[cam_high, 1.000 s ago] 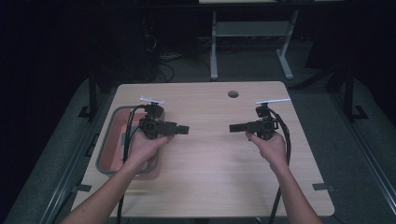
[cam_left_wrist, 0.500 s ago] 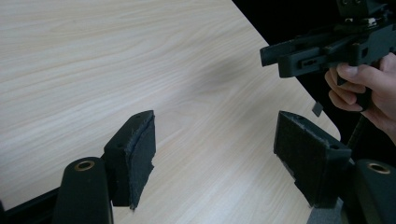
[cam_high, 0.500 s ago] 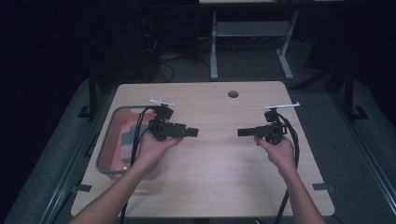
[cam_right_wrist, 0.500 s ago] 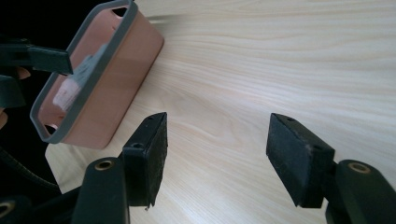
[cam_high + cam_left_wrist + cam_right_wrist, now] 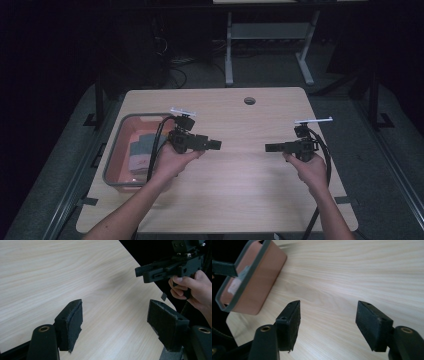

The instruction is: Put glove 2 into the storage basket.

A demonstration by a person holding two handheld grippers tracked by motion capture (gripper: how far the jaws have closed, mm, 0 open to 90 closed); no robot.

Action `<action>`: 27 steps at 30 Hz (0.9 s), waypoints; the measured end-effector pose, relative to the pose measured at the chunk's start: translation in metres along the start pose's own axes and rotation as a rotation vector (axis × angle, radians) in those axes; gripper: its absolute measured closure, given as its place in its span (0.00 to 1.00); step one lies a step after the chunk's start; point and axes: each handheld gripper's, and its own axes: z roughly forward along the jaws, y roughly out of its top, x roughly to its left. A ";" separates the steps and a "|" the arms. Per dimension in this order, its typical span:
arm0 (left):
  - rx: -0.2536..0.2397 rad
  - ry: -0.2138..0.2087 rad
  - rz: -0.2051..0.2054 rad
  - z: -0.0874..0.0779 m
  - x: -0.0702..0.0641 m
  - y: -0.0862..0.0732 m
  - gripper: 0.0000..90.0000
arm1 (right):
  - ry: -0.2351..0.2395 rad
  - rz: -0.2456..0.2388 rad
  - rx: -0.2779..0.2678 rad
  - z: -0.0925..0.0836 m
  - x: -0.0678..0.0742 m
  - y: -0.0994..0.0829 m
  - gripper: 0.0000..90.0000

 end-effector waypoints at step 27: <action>0.019 -0.056 -0.031 0.033 -0.004 -0.037 0.30 | -0.046 0.048 0.025 -0.003 -0.041 -0.048 0.37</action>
